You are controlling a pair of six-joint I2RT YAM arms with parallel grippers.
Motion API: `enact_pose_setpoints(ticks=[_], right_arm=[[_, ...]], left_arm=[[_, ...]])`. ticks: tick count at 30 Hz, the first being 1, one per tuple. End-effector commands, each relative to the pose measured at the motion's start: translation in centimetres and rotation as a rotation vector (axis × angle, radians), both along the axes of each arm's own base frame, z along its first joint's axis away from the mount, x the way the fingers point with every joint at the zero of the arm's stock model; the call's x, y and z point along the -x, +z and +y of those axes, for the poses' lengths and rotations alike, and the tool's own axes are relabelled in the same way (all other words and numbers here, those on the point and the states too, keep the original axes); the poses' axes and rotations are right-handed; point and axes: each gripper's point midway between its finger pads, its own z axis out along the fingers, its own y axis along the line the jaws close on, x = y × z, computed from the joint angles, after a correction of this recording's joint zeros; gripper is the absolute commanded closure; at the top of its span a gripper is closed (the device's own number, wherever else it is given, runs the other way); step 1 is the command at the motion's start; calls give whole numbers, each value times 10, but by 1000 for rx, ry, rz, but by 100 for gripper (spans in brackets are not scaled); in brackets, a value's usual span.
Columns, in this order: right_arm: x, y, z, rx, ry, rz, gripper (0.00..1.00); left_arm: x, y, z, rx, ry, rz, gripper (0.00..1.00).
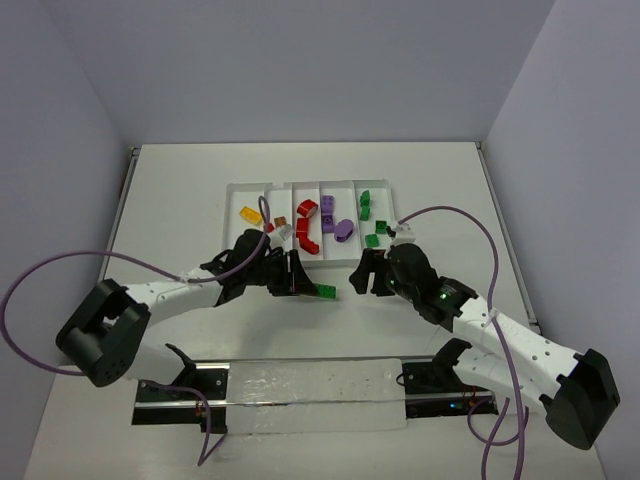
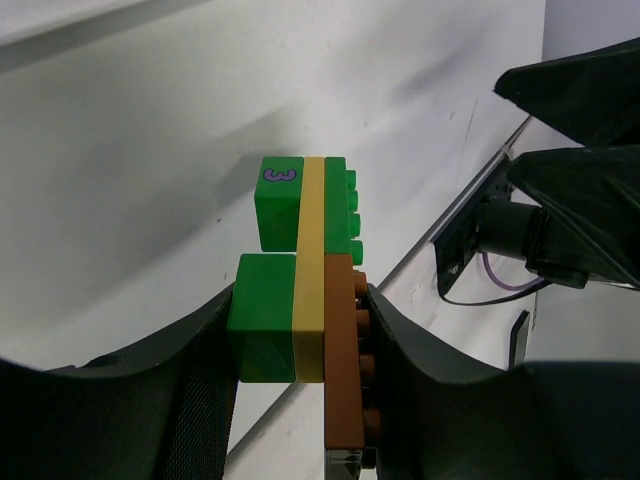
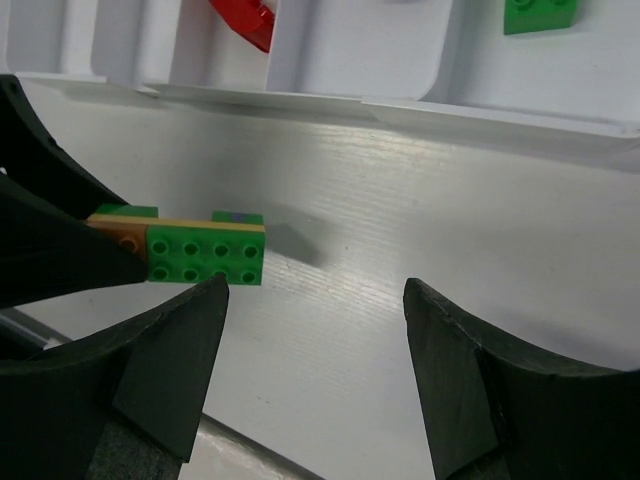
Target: Sort the legos into containers by color
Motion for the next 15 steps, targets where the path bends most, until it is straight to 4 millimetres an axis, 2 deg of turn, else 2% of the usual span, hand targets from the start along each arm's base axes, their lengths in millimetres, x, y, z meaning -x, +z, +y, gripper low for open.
enact_pose_setpoints(ticks=[1, 3, 7, 8, 9, 12, 15], right_arm=[[-10, 19, -5, 6, -48, -52, 22], [-10, 20, -5, 9, -42, -55, 22], [-7, 14, -8, 30, -38, -34, 22], [-6, 12, -8, 31, -37, -31, 22], [-5, 12, -9, 29, -34, -32, 22], [-4, 13, -12, 44, -40, -30, 22], [-5, 17, -13, 56, -41, -41, 22]], left_arm=[[-2, 10, -27, 76, -91, -48, 87], [-3, 5, -35, 52, -108, -48, 59], [-13, 6, -38, -28, -95, -88, 34], [-11, 3, -35, -46, -101, -81, 34], [-17, 10, -34, -70, -88, -107, 29], [-23, 18, -22, -142, -63, -140, 23], [-26, 30, -14, -168, -43, -175, 21]])
